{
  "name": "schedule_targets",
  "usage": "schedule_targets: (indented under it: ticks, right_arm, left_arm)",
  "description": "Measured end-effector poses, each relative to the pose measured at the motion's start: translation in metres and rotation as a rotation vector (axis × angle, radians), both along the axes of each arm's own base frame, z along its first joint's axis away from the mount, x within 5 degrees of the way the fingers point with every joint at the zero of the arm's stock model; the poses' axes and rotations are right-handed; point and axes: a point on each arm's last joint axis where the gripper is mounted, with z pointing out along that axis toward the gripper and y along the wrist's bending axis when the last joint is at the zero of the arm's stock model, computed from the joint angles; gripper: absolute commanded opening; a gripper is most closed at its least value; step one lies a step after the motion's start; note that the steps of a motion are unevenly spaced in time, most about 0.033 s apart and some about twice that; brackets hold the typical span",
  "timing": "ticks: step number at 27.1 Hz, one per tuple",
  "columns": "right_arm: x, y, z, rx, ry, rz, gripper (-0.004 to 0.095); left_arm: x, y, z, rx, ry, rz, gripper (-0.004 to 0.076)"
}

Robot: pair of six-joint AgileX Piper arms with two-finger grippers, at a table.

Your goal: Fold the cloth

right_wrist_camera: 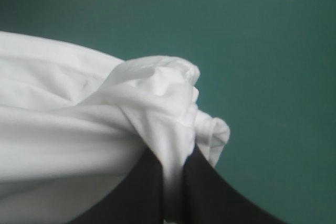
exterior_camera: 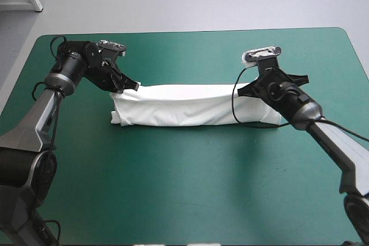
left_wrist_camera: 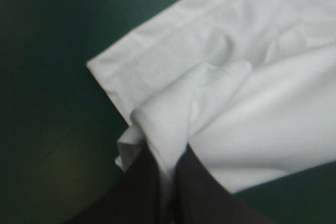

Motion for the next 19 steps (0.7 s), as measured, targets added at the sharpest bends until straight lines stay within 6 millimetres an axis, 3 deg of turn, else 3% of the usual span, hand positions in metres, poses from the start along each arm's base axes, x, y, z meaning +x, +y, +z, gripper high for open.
schedule_targets:
  ticks: [3,6,10,13,17,19]
  right_arm:
    - [0.024,0.003,-0.012,0.011,-0.002,-0.008,-0.0018]
    - [0.051,0.005,-0.036,0.023,0.021,-0.014,-0.0017]
    - [0.064,0.007,-0.056,0.046,0.044,-0.006,0.0045]
    - [0.07,0.006,-0.065,0.085,0.05,-0.009,0.0236]
    - [0.077,0.001,-0.077,0.153,0.068,-0.04,0.0651]
    - [0.079,-0.003,-0.078,0.164,0.069,-0.052,0.0774]
  left_arm:
    - [0.017,0.003,-0.005,0.053,-0.015,0.034,-0.001]
    - [0.033,0.005,-0.026,0.083,0.006,0.053,-0.0009]
    - [0.048,0.004,-0.052,0.093,0.014,0.056,0.0037]
    - [0.056,0.004,-0.064,0.089,-0.001,0.062,0.02]
    - [0.062,0.005,-0.069,0.083,-0.036,0.074,0.0511]
    - [0.063,0.006,-0.067,0.086,-0.046,0.085,0.0571]
